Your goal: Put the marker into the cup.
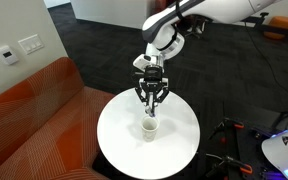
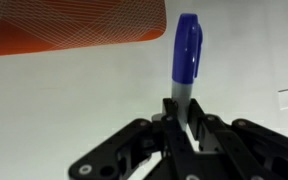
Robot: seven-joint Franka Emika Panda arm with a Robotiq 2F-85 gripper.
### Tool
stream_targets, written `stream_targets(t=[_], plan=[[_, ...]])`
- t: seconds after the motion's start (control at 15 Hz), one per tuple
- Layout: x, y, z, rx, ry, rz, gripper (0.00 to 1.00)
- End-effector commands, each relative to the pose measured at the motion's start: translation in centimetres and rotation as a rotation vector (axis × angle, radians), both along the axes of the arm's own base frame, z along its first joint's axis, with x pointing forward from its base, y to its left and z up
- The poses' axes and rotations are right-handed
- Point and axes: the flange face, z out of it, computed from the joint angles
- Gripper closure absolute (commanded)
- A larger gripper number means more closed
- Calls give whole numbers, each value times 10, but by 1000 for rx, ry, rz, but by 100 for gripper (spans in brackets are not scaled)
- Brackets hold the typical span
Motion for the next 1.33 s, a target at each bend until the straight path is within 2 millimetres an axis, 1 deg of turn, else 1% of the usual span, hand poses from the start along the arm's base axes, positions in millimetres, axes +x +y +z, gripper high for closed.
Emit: stream_targets(t=[0.0,0.27,0.6,1.0,1.27], plan=[[11,-10,-4,55,-61,31,95],[17,-16,-16,55,-78,29,95],[19,-20,-33,56,-61,20,95],[13,-32,-56,65,-30,-11,95],[9,-39,-65,76,-14,-33,95]])
